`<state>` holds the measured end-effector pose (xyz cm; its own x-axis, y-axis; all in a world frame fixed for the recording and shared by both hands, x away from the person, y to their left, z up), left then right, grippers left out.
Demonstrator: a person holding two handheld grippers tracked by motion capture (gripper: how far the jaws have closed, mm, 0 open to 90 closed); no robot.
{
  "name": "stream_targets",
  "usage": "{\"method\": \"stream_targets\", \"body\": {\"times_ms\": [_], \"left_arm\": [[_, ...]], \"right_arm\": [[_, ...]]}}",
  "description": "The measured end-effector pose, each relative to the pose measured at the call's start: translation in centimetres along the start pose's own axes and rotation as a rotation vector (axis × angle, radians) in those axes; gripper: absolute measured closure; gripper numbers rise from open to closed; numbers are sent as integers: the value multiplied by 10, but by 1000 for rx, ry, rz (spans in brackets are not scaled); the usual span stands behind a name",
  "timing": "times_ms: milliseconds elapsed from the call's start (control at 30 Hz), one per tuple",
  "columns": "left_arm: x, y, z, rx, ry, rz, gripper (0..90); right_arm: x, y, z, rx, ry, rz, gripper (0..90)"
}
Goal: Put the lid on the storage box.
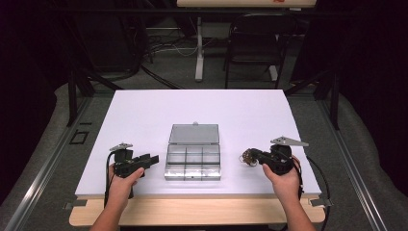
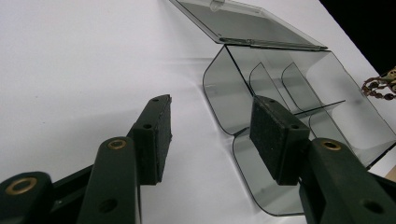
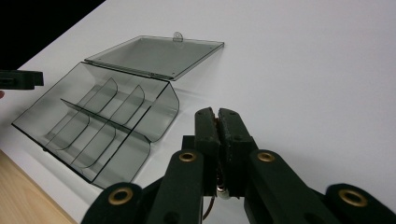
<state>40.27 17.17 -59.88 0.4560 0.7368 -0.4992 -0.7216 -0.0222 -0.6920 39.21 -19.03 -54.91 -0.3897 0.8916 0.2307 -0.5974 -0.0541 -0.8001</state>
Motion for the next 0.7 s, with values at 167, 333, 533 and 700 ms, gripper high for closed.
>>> {"method": "stream_targets", "body": {"times_ms": [167, 333, 533, 700], "left_arm": [[0, 0, 1, -1, 0, 1, 487], [1, 0, 1, 0, -1, 1, 487], [1, 0, 1, -1, -1, 6, 487], [2, -1, 2, -5, -2, 5, 488]], "right_arm": [[2, -2, 2, 1, -4, 6, 871], [3, -4, 3, -2, -6, 6, 871], [9, -8, 4, -7, -16, 19, 871], [18, -14, 5, -18, -27, 34, 871]]}}
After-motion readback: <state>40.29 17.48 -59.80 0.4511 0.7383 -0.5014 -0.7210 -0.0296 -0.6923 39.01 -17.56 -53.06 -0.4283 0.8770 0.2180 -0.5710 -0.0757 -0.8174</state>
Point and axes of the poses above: each handheld gripper's, and its own axes: z roughly backward along the jaws, y roughly out of its underside, x roughly to its left, the point moved 10 cm from there along -z, roughly forward along the jaws, and after that the axes turned 5 degrees about y, right-handed, at the moved point
